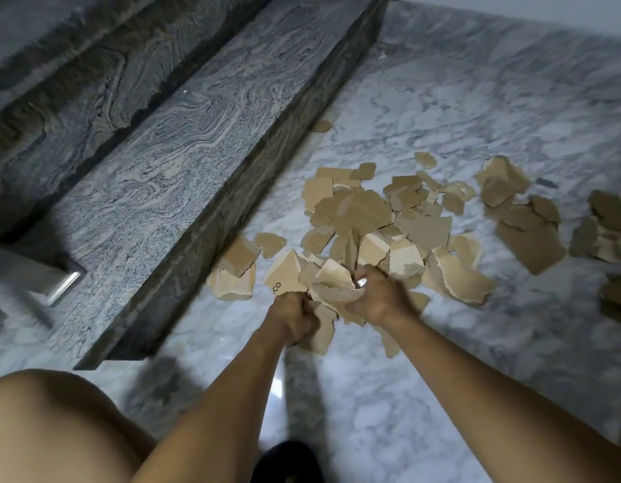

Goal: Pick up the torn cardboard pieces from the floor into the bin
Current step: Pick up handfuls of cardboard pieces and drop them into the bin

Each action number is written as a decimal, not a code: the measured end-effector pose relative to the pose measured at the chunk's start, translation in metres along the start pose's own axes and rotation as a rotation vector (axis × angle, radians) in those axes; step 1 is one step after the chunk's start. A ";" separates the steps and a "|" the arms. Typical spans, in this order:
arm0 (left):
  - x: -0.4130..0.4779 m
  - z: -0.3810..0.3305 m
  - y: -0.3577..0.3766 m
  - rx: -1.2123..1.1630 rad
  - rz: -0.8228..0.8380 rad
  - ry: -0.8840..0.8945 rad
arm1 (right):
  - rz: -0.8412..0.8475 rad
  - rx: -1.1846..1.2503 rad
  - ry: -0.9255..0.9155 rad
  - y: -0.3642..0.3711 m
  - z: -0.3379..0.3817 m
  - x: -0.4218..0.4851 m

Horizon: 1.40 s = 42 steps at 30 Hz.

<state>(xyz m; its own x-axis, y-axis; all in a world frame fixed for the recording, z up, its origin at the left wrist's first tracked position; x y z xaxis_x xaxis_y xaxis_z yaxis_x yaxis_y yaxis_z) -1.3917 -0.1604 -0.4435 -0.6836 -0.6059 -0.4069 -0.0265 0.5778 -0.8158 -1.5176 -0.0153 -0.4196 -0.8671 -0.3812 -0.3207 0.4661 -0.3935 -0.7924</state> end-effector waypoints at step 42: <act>0.097 0.088 -0.089 0.229 -0.194 -0.058 | 0.064 -0.472 -0.593 0.083 0.147 0.027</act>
<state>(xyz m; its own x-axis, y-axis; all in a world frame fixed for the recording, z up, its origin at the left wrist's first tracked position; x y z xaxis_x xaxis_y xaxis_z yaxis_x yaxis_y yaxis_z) -1.3916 -0.3190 -0.4465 -0.6387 -0.7269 -0.2523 0.0176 0.3140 -0.9493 -1.4760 -0.1813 -0.4179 -0.5391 -0.8294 -0.1467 0.2719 -0.0066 -0.9623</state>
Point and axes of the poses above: each hand's wrist, its own x-axis towards the middle knuckle, its own y-axis out of the palm, z = x × y, the point moved 6 cm from there along x, towards the middle knuckle, and after that the axes turned 13 degrees about -z, right-handed, at the moved point
